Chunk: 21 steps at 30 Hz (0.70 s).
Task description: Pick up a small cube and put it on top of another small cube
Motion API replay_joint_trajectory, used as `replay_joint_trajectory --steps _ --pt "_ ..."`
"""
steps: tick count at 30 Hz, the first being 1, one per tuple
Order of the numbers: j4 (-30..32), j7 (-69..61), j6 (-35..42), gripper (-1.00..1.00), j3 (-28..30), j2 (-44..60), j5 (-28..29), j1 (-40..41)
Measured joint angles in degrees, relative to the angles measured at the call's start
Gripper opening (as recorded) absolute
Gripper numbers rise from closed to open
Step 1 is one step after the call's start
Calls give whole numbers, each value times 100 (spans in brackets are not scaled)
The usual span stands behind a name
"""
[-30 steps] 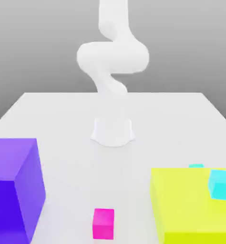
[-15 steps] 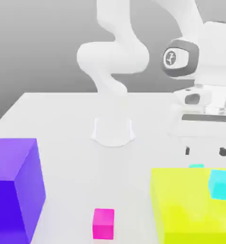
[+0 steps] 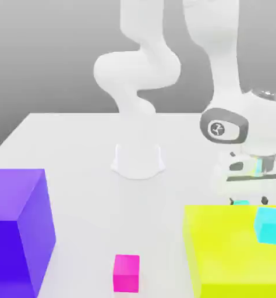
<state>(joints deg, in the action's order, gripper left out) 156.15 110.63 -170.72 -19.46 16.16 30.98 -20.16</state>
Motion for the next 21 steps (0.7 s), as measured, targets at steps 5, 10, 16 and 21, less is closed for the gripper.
replay_joint_trajectory --steps 5,10,16,21 --pt "-80 326 -217 -100 633 299 430 -532" --pt "-84 348 -234 -100 652 308 460 -546" --pt "87 -396 153 -100 -442 -274 -526 321" --pt "267 -1200 485 -100 -1172 -824 -1587 814"
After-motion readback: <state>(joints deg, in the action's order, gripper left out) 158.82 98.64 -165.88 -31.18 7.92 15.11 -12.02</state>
